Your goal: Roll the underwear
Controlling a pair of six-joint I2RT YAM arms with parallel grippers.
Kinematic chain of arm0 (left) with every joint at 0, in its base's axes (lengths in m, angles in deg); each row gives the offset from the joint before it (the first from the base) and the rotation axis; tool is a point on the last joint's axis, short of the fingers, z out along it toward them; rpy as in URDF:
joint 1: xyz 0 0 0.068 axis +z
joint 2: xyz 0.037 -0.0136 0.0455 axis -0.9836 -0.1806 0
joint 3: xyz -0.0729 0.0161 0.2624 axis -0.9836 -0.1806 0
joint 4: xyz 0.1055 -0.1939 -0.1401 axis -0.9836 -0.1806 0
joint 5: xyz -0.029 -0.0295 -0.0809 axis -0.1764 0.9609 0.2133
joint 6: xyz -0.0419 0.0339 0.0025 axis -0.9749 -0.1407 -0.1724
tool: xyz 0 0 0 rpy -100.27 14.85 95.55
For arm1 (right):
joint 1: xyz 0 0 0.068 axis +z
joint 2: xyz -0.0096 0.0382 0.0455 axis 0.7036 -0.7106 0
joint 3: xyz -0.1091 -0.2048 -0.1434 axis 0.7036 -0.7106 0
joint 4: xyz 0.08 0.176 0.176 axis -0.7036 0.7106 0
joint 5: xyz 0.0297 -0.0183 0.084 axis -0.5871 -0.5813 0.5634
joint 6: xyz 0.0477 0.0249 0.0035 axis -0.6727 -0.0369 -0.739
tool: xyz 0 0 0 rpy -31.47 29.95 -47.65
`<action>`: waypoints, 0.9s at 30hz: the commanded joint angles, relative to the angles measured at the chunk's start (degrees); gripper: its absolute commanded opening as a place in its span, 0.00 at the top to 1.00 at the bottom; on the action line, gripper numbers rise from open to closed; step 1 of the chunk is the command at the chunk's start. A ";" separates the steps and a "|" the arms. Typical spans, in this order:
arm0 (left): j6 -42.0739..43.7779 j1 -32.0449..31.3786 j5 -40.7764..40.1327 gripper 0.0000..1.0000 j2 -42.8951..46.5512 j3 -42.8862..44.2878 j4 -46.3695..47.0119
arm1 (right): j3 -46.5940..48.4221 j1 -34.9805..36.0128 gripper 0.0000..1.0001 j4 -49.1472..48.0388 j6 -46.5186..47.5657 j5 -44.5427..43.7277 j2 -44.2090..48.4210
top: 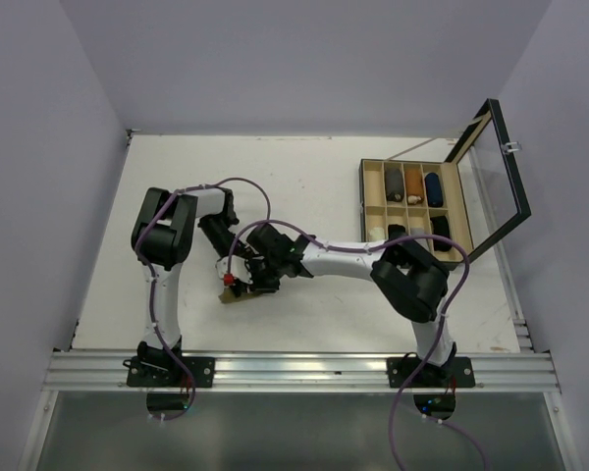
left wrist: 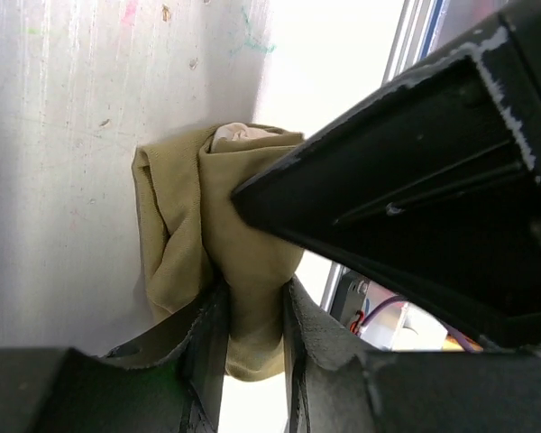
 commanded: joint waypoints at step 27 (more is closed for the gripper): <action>8.39 6.31 -1.76 0.52 59.18 -37.30 41.27 | 17.53 -9.90 1.00 22.02 -17.20 20.66 -18.61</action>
